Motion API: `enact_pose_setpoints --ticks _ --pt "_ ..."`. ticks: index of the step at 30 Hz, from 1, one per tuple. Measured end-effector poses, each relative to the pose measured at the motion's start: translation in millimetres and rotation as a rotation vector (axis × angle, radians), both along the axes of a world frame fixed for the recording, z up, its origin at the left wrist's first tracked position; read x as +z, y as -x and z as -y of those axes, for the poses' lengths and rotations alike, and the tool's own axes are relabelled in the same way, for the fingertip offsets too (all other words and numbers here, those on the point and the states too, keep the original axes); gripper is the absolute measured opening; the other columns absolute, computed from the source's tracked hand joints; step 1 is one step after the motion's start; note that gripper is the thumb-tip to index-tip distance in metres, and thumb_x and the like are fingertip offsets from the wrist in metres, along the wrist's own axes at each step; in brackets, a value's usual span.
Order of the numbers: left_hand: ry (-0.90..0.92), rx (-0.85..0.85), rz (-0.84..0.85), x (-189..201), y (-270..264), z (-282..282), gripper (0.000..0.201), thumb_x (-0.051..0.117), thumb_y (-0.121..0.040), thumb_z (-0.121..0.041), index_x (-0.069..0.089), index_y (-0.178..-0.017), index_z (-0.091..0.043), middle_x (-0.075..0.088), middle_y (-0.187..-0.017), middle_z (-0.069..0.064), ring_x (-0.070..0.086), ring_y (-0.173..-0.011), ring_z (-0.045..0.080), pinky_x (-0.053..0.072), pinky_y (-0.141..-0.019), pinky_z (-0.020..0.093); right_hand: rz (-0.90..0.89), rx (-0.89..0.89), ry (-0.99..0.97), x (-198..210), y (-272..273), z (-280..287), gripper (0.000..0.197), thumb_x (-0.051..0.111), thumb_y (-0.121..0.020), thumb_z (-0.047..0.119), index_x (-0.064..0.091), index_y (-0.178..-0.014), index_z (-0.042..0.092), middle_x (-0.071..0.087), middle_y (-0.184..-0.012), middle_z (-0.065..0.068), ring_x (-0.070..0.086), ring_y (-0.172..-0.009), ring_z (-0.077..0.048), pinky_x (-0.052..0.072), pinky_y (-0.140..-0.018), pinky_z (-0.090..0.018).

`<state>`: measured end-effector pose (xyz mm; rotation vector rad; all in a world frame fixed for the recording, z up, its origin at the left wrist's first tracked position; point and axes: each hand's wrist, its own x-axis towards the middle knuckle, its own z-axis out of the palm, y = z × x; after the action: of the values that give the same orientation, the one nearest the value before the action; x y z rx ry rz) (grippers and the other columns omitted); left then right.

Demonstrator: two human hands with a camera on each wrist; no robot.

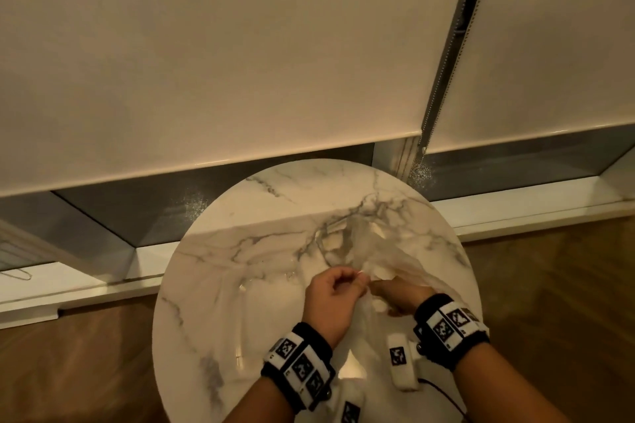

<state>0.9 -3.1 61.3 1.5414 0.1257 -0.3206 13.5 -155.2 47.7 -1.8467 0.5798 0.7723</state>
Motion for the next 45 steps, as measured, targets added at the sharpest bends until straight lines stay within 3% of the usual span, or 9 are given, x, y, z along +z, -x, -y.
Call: enact_pose_setpoints --ticks 5,11,15,19,25,29,33,38,45 --pt "-0.011 0.067 0.063 0.6 3.7 11.6 0.008 0.07 -0.088 -0.012 0.074 -0.094 -0.008 0.076 -0.09 0.005 0.071 -0.09 0.018 0.057 -0.084 0.029 0.133 -0.009 0.016 47.9 35.1 18.5 0.012 0.075 -0.079 0.021 0.068 -0.088 0.023 0.07 -0.081 -0.005 0.066 -0.066 -0.019 0.058 -0.054 -0.03" --pt "0.088 -0.018 -0.2 9.3 10.7 25.8 0.037 0.043 -0.103 -0.034 0.075 -0.1 -0.016 0.076 -0.096 0.005 0.072 -0.09 0.017 0.057 -0.076 0.031 0.276 0.043 -0.186 98.0 65.9 34.4 0.016 0.075 -0.082 0.014 0.072 -0.097 0.017 0.074 -0.085 -0.01 0.07 -0.07 -0.021 0.059 -0.061 -0.038" --pt "0.175 0.002 -0.412 3.2 17.7 24.2 0.062 0.054 -0.086 -0.064 0.072 -0.113 -0.011 0.072 -0.109 0.017 0.066 -0.105 0.035 0.049 -0.097 0.052 0.333 -0.022 -0.406 126.1 74.6 39.7 0.024 0.074 -0.083 0.006 0.069 -0.107 0.006 0.074 -0.094 -0.018 0.07 -0.075 -0.028 0.057 -0.056 -0.034" --pt "0.146 0.032 -0.383 -1.0 31.1 17.1 0.034 0.041 -0.1 -0.031 0.071 -0.105 -0.016 0.071 -0.1 0.015 0.064 -0.087 0.026 0.055 -0.082 0.042 0.354 -0.078 -0.585 144.5 75.0 35.3 0.029 0.071 -0.082 0.003 0.068 -0.11 0.0 0.07 -0.106 -0.026 0.069 -0.088 -0.037 0.06 -0.067 -0.041" --pt "0.435 0.13 -0.51 6.6 42.3 -0.3 0.038 0.059 -0.087 -0.028 0.069 -0.113 -0.002 0.069 -0.111 0.018 0.066 -0.094 0.03 0.053 -0.083 0.037 0.343 -0.084 -0.691 166.1 68.4 8.0 0.027 0.065 -0.085 -0.002 0.067 -0.112 -0.001 0.072 -0.098 -0.018 0.071 -0.079 -0.024 0.057 -0.058 -0.03" --pt "0.688 0.108 -0.647 4.7 47.1 -15.2 0.037 0.061 -0.08 -0.023 0.065 -0.112 -0.006 0.067 -0.091 0.015 0.064 -0.068 0.023 0.055 -0.058 0.029 0.324 -0.056 -0.755 174.0 63.5 -13.6 0.03 0.063 -0.085 -0.002 0.064 -0.115 -0.003 0.071 -0.097 -0.02 0.071 -0.076 -0.025 0.056 -0.052 -0.029" --pt "0.755 0.113 -0.666 10.1 51.1 -40.9 0.037 0.064 -0.077 -0.033 0.07 -0.104 -0.007 0.068 -0.108 0.02 0.065 -0.088 0.035 0.053 -0.077 0.04 0.308 -0.015 -0.809 177.7 58.8 -39.7 0.028 0.063 -0.083 -0.002 0.067 -0.111 0.0 0.072 -0.097 -0.019 0.072 -0.077 -0.026 0.057 -0.055 -0.03" --pt "0.928 0.096 -0.668 20.4 50.6 -76.0 0.056 0.055 -0.086 -0.049 0.064 -0.124 -0.01 0.06 -0.13 0.02 0.058 -0.116 0.043 0.036 -0.103 0.062 0.267 0.01 -0.842 168.6 51.9 -73.0 0.024 0.065 -0.084 0.0 0.073 -0.106 0.006 0.071 -0.103 -0.02 0.072 -0.082 -0.028 0.059 -0.06 -0.031" --pt "1.024 0.102 -0.606 30.3 46.1 -114.9 0.07 0.047 -0.084 -0.065 0.069 -0.121 -0.009 0.06 -0.129 0.022 0.058 -0.112 0.043 0.035 -0.106 0.055 0.429 0.23 -0.376 98.0 44.3 -125.8 0.026 0.076 -0.082 0.009 0.071 -0.107 0.011 0.076 -0.101 -0.005 0.071 -0.098 -0.023 0.057 -0.085 -0.034"
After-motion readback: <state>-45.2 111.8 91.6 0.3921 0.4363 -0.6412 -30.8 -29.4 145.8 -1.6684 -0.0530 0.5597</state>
